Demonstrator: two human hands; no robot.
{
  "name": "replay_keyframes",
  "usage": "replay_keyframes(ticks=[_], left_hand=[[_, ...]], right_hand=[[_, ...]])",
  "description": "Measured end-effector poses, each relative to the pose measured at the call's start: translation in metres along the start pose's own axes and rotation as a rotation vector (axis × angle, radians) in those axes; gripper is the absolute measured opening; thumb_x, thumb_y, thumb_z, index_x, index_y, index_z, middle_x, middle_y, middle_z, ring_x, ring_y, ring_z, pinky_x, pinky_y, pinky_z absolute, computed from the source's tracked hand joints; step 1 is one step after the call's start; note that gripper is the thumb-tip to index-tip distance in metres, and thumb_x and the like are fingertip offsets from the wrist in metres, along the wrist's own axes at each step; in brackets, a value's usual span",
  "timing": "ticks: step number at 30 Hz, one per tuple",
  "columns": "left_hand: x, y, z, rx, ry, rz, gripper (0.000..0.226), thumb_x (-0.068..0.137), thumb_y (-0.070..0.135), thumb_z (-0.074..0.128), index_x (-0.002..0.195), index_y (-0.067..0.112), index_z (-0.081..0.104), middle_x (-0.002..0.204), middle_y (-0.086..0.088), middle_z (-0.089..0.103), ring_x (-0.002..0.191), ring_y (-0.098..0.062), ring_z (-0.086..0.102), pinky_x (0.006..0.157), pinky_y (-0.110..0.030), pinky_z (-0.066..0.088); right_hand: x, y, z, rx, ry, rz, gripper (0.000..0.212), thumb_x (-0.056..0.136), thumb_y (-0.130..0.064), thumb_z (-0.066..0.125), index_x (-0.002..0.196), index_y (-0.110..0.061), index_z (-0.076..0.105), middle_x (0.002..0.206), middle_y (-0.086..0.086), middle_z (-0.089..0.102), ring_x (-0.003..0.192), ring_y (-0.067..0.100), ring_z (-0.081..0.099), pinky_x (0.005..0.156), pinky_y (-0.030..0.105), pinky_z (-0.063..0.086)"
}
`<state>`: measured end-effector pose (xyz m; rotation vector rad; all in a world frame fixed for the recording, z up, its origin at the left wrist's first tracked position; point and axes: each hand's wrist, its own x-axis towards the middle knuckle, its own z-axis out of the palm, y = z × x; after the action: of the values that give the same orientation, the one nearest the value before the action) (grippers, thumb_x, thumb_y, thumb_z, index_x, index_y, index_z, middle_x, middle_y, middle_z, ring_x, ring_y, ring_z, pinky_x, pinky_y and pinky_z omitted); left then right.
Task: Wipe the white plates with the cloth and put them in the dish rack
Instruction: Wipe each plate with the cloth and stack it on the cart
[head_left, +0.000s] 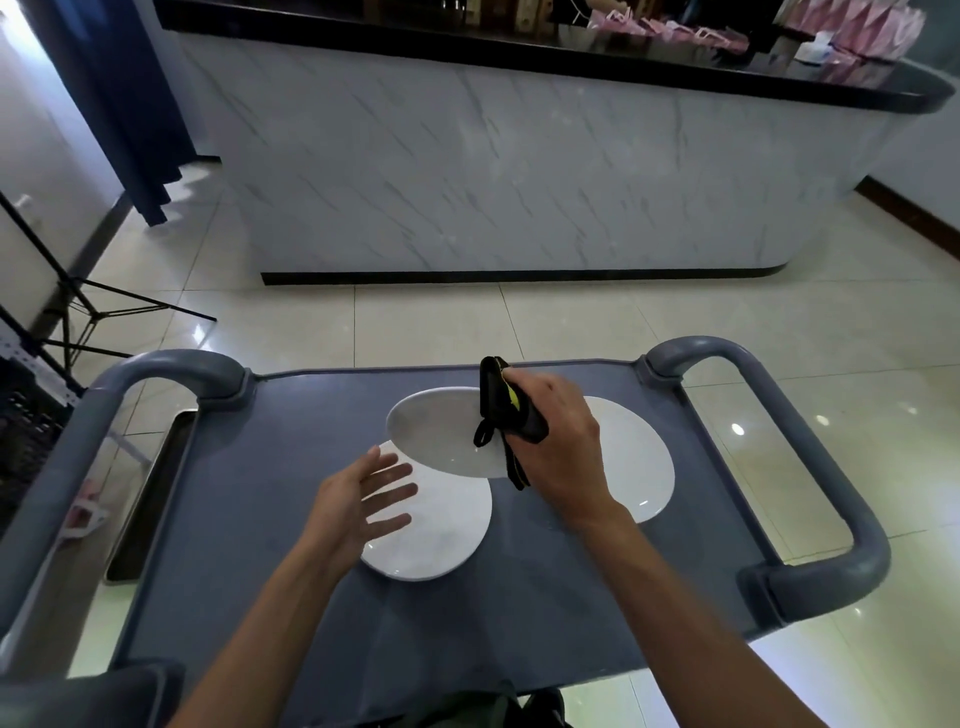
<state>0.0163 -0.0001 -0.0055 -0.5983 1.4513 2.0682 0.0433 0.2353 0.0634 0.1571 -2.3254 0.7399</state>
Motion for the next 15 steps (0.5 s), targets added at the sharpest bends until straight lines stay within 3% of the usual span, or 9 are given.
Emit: replay_keyframes(ticks=[4, 10, 12, 15], left_hand=[[-0.006, 0.006, 0.015, -0.115, -0.108, -0.089, 0.06, 0.09, 0.06, 0.061, 0.123, 0.01, 0.062, 0.116, -0.011, 0.074, 0.103, -0.036, 0.072, 0.083, -0.056, 0.058], [-0.01, 0.009, 0.032, -0.194, -0.039, -0.11, 0.066, 0.081, 0.061, 0.072, 0.12, 0.009, 0.064, 0.11, -0.012, 0.075, 0.095, -0.039, 0.074, 0.075, -0.057, 0.059], [-0.01, 0.011, 0.036, -0.201, -0.028, -0.111, 0.061, 0.082, 0.056, 0.074, 0.116, 0.007, 0.065, 0.107, -0.012, 0.076, 0.092, -0.038, 0.074, 0.075, -0.059, 0.059], [-0.014, 0.012, 0.042, -0.247, -0.016, -0.097, 0.034, 0.09, 0.03, 0.069, 0.112, 0.004, 0.064, 0.093, -0.014, 0.076, 0.083, -0.036, 0.075, 0.069, -0.055, 0.06]], right_hand=[[-0.015, 0.003, 0.008, -0.048, -0.005, -0.133, 0.045, 0.083, -0.006, 0.074, 0.126, -0.013, 0.065, 0.11, 0.007, 0.064, 0.096, 0.024, 0.059, 0.087, 0.021, 0.045], [-0.033, 0.001, 0.017, -0.039, 0.006, -0.238, 0.045, 0.085, -0.003, 0.074, 0.127, -0.015, 0.063, 0.108, 0.011, 0.062, 0.095, 0.028, 0.058, 0.084, 0.035, 0.05], [-0.039, 0.001, 0.019, -0.056, -0.004, -0.271, 0.043, 0.084, -0.001, 0.076, 0.124, -0.013, 0.067, 0.108, 0.012, 0.062, 0.095, 0.029, 0.058, 0.083, 0.037, 0.05], [-0.046, 0.001, 0.018, -0.06, -0.035, -0.294, 0.037, 0.085, -0.002, 0.075, 0.121, -0.01, 0.071, 0.11, 0.012, 0.06, 0.096, 0.029, 0.058, 0.083, 0.038, 0.049]])
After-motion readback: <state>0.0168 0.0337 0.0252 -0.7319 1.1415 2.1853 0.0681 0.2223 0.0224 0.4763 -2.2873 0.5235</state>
